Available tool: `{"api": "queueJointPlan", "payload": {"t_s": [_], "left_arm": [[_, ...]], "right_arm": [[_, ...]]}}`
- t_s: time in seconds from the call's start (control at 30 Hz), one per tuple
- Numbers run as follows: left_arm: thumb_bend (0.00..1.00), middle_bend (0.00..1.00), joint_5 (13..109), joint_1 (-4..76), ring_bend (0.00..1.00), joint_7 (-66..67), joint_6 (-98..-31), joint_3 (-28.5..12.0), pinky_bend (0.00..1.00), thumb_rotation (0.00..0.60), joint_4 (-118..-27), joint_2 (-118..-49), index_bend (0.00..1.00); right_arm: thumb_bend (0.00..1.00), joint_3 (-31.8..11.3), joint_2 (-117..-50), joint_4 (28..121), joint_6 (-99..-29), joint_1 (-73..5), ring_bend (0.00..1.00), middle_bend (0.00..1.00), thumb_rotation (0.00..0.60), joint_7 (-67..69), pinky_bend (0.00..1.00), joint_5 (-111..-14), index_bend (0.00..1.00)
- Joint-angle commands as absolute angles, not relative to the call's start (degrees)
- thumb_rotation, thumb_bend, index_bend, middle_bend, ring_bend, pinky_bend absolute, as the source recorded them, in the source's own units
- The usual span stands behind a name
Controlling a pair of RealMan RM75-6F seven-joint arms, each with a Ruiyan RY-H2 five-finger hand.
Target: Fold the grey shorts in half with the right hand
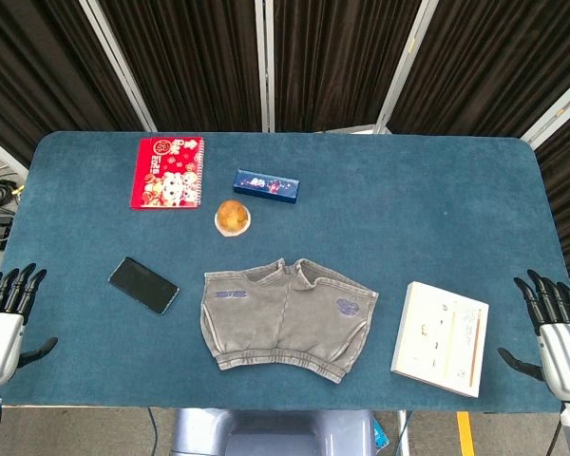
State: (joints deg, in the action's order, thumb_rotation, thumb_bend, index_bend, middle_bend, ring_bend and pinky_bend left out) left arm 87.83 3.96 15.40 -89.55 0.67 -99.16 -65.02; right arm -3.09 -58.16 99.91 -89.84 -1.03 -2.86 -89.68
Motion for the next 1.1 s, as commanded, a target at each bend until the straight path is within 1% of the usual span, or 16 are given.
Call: {"api": "queueJointPlan", "payload": {"t_s": [0.03, 0.3, 0.43, 0.53, 0.67, 0.8, 0.93, 1.1], "left_arm": [[0.0, 0.0, 87.9, 3.9, 0.0, 15.4, -89.6, 0.5, 0.0, 0.6, -99.3, -65.0, 0.0], [0.0, 0.0, 88.2, 3.6, 0.0, 15.5, -89.6, 0.4, 0.0, 0.6, -99.3, -65.1, 0.0], [0.0, 0.0, 88.0, 3.9, 0.0, 15.0, -89.3, -0.1, 0.0, 0.6, -99.5, -65.1, 0.0], [0.0, 0.0, 87.4, 4.4, 0.0, 15.0, -88.4, -0.6, 0.0, 0.6, -99.3, -65.3, 0.0], [0.0, 0.0, 85.7, 5.0, 0.0, 15.3, -86.9, -1.2, 0.0, 0.6, -99.1, -65.5, 0.0], [0.0, 0.0, 84.3, 5.5, 0.0, 15.5, -85.9, -2.0, 0.0, 0.6, -98.8, -65.8, 0.0], [0.0, 0.0, 83.5, 5.8, 0.0, 15.8, -85.2, -2.3, 0.0, 0.6, -98.7, -66.0, 0.0], [0.0, 0.0, 82.7, 6.2, 0.0, 16.0, -84.4, -2.6, 0.0, 0.6, -98.4, -66.0, 0.0]], "right_arm": [[0.0, -3.0, -58.2, 99.7, -90.0, -1.0, 0.0, 0.0, 0.6, -2.5, 0.0, -89.9, 0.0], [0.0, -1.7, -57.8, 100.1, -87.8, -1.9, 0.0, 0.0, 0.6, -0.4, 0.0, -92.1, 0.0], [0.0, -1.0, -58.4, 99.3, -84.4, -5.2, 0.0, 0.0, 0.6, 1.5, 0.0, -96.9, 0.05], [0.0, -0.8, -58.3, 99.0, -78.9, -10.0, 0.0, 0.0, 0.6, 1.9, 0.0, -101.2, 0.09], [0.0, -1.0, -58.7, 99.2, -69.9, -17.6, 0.0, 0.05, 0.6, 2.8, 0.0, -105.6, 0.15], [0.0, -2.1, -62.8, 96.2, -60.9, -25.4, 0.0, 0.1, 0.6, 2.5, 0.0, -107.8, 0.17], [0.0, -2.1, -67.3, 92.2, -56.3, -29.8, 0.0, 0.12, 0.6, 3.0, 0.0, -108.7, 0.2], [0.0, -0.5, -71.3, 87.2, -52.9, -33.6, 0.0, 0.13, 0.6, 2.0, 0.0, -111.3, 0.22]]}}
